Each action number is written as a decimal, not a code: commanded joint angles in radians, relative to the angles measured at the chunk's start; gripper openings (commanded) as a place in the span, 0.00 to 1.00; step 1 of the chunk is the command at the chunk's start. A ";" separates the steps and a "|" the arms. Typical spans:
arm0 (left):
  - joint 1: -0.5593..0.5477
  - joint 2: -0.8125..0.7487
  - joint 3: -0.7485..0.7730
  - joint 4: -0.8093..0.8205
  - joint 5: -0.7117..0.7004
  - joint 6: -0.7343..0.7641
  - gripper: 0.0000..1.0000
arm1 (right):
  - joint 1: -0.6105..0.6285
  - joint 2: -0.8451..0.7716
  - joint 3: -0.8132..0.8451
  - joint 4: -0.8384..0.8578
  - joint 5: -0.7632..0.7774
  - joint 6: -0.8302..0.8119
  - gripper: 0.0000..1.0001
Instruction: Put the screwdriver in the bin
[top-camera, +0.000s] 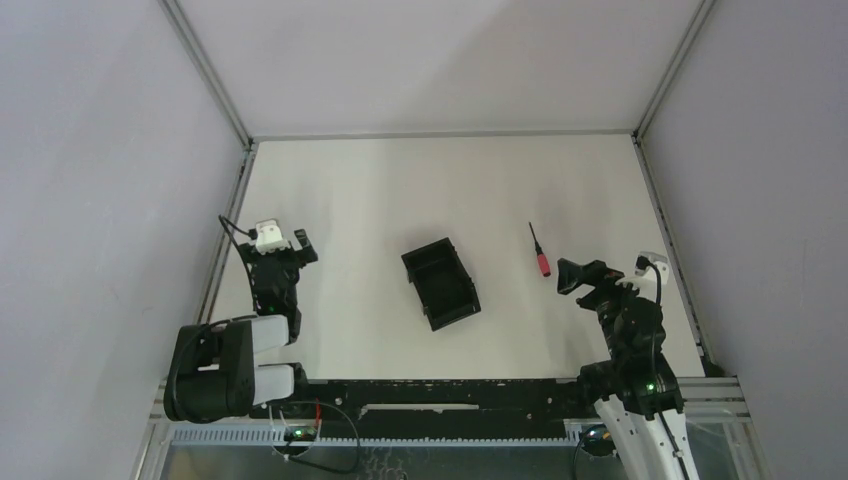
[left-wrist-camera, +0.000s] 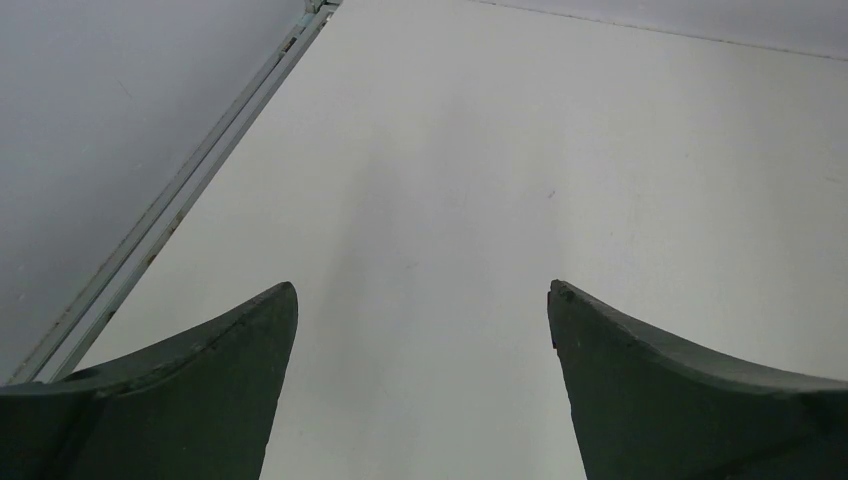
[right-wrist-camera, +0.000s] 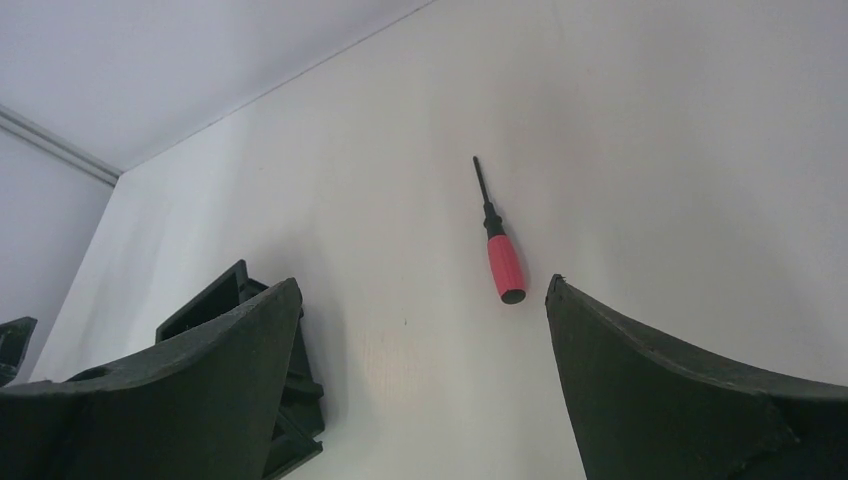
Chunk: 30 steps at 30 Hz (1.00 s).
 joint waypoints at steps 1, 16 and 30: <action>-0.004 -0.009 0.036 0.031 -0.008 0.016 1.00 | -0.005 0.005 0.005 0.035 0.038 0.032 1.00; -0.004 -0.008 0.036 0.031 -0.007 0.016 1.00 | -0.004 0.852 0.581 -0.147 -0.080 -0.265 0.98; -0.005 -0.009 0.036 0.031 -0.007 0.016 1.00 | 0.004 1.747 0.959 -0.427 -0.017 -0.370 0.83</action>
